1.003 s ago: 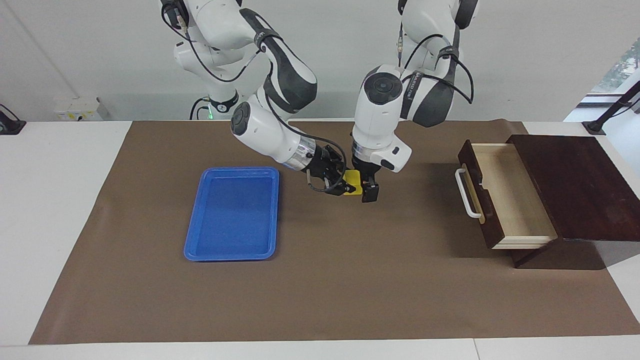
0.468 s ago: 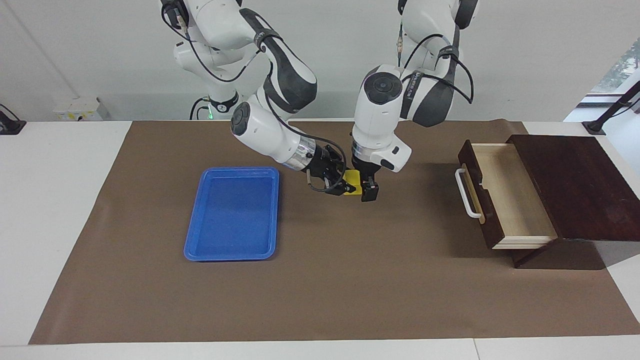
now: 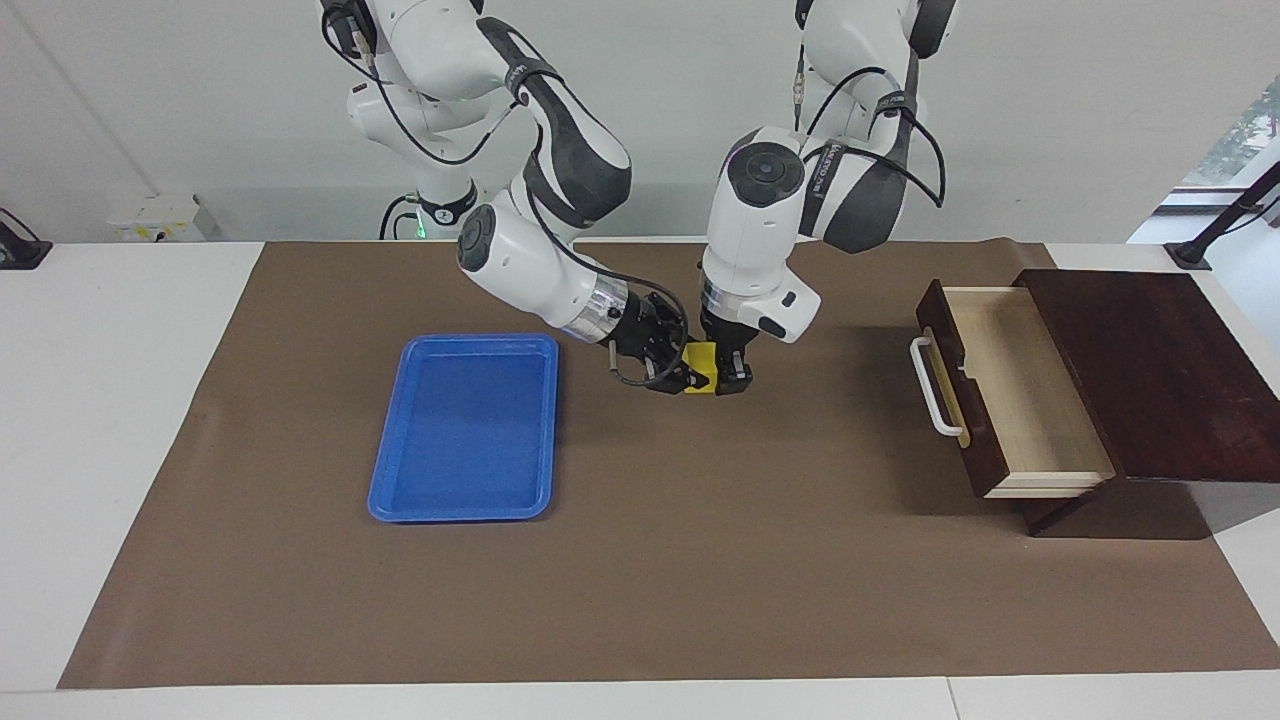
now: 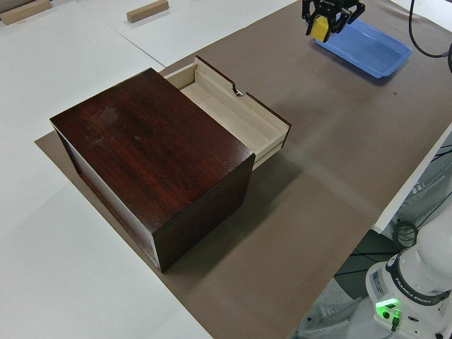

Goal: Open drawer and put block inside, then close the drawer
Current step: 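Grasp the cube with the left gripper and open the right gripper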

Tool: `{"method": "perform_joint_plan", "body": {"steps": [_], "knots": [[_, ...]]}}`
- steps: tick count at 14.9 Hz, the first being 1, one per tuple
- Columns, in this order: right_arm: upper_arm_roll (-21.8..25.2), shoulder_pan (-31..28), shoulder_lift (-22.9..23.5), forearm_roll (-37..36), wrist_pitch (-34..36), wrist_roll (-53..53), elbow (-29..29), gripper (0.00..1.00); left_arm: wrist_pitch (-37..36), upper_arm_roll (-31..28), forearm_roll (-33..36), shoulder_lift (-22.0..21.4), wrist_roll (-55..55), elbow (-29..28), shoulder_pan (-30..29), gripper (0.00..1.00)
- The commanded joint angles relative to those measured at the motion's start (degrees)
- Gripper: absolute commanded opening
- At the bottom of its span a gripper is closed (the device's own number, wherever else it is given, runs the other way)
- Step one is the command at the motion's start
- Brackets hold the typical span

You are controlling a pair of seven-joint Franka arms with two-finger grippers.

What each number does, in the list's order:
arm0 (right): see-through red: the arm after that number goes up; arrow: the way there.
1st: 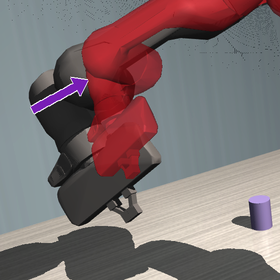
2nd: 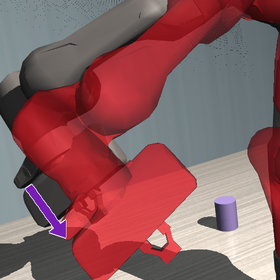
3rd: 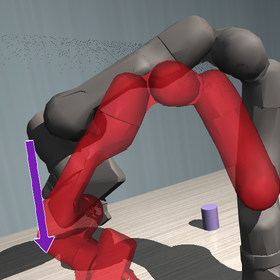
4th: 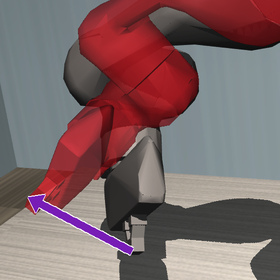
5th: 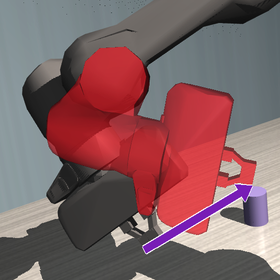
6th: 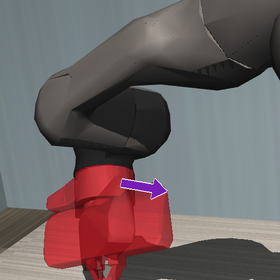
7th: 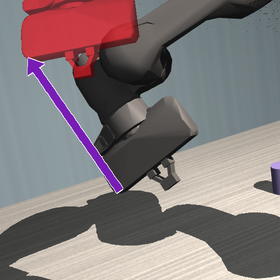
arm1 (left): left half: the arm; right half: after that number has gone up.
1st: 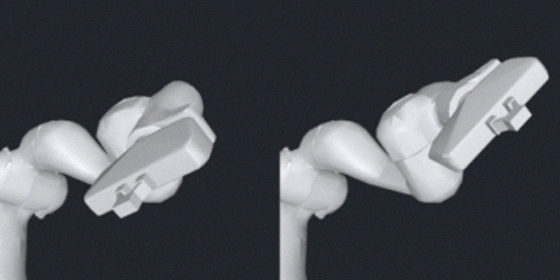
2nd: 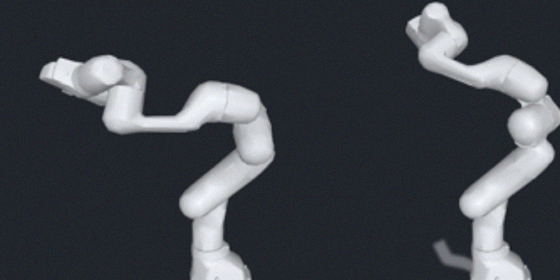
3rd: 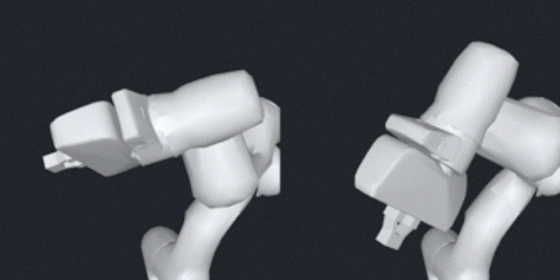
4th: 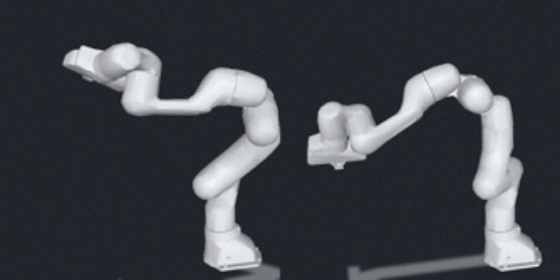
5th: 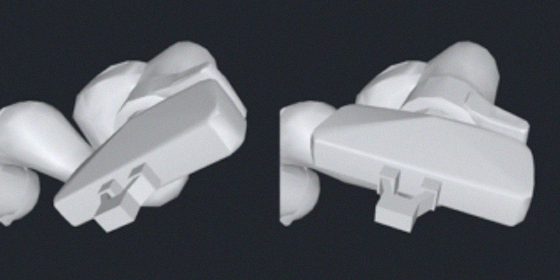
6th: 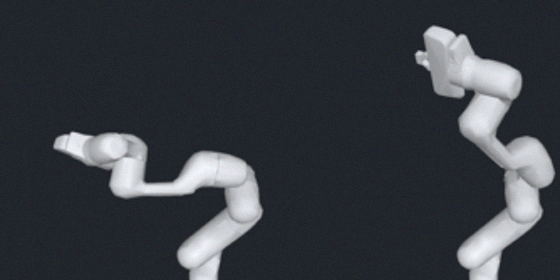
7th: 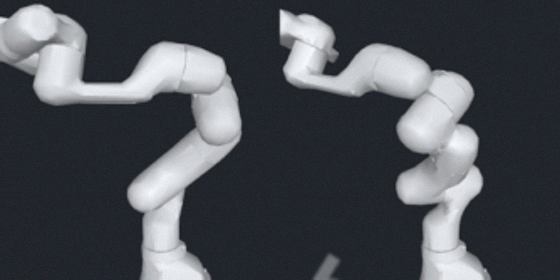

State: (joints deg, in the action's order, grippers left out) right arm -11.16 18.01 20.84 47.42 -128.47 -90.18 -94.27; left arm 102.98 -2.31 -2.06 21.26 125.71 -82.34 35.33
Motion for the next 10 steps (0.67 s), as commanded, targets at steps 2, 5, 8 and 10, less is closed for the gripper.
{"method": "perform_joint_plan", "body": {"steps": [2, 5, 8, 10], "knots": [[-0.26, 0.18, -0.27, 1.80, 0.06, -0.70, -0.21, 0.81, 0.29, -0.50, -1.28, 0.89, 0.41, 2.00, -0.26, 0.00], [-0.35, -0.08, -0.36, 1.80, 0.59, -1.49, 0.05, 1.00, 0.29, -0.59, -1.19, 0.89, 0.41, 2.00, -0.26, 0.00], [-0.35, -0.43, -0.45, 1.80, 0.94, -2.11, 0.14, 1.00, 0.12, -0.59, -1.10, 0.80, 0.32, 2.00, -0.35, 0.00], [0.26, -1.22, -1.32, 1.71, 2.77, -2.46, 0.41, 1.00, 0.03, -0.59, -0.84, 0.80, 0.23, 2.00, -0.35, 0.00]]}}
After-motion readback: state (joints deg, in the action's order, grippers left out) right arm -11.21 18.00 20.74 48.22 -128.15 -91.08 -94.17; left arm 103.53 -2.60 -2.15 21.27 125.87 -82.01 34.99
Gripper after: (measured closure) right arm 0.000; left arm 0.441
